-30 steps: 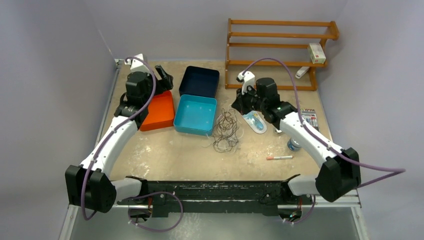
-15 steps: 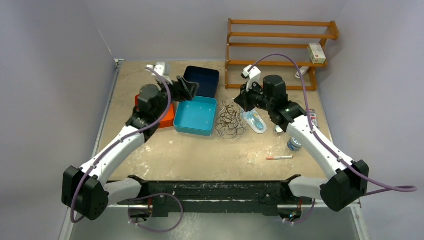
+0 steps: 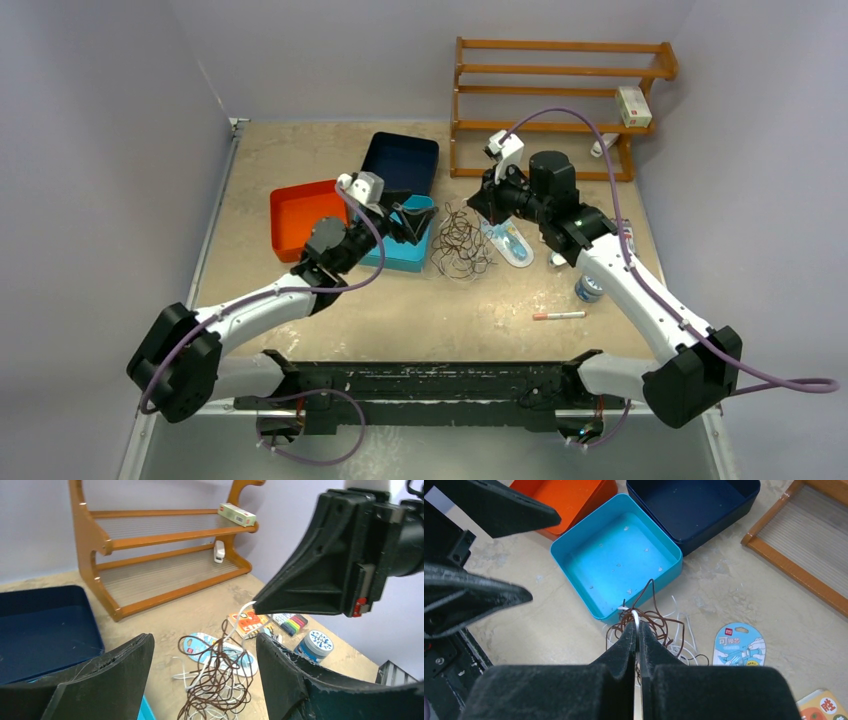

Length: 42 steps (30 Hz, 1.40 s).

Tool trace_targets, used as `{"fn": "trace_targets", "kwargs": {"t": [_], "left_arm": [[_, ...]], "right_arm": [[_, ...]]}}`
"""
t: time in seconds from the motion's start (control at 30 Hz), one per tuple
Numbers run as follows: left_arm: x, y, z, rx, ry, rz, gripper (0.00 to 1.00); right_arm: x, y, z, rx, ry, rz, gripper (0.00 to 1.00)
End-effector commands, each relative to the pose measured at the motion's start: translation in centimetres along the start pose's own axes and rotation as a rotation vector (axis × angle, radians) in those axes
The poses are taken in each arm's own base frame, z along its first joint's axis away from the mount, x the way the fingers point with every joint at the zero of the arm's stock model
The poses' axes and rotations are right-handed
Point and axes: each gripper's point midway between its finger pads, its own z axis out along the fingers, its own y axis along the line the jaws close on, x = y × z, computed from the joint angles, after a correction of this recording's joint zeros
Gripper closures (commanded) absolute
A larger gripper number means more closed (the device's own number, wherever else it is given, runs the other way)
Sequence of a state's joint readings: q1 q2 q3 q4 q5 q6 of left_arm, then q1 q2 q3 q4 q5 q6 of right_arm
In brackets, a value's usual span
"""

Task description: Untangle the cables

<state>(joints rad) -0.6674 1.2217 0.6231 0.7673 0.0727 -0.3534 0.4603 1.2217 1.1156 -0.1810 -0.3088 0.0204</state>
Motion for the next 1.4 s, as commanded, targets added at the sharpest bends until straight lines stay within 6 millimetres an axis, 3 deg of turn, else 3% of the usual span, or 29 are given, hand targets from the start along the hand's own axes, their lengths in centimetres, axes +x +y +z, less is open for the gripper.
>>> {"fn": "trace_targets", "kwargs": {"t": [0.0,0.27,0.73,0.93,1.13,1.37], "left_arm": [[-2.6,-3.0,1.1,0.113,-0.135,0.081,0.27],[0.7,-3.8,2.6,0.15,-0.075,0.158,0.31],[-0.1,-3.4,5.5,0.112,-0.178,0.114,0.34],[1.0,-3.0,7.3,0.105,-0.17,0.103,0.41],[4.3,-2.7,8.1,0.115,-0.116,0.06,0.46],[9.0,-2.8,7.7,0.145,-0.025,0.003,0.5]], "right_arm": [[-3.2,1.2,-0.9,-0.039,-0.086,-0.007,1.0],[-4.2,2.0,-1.3,-0.071,-0.108,0.012,1.0],[-4.4,2.6,-1.4,-0.101,-0.102,0.022,1.0],[-4.9,3.1,-1.7,-0.124,-0.116,0.025,1.0],[-6.3,3.5,-2.7,-0.129,-0.159,0.016,1.0],[-9.9,4.4,-5.7,-0.126,-0.279,-0.015,1.0]]}}
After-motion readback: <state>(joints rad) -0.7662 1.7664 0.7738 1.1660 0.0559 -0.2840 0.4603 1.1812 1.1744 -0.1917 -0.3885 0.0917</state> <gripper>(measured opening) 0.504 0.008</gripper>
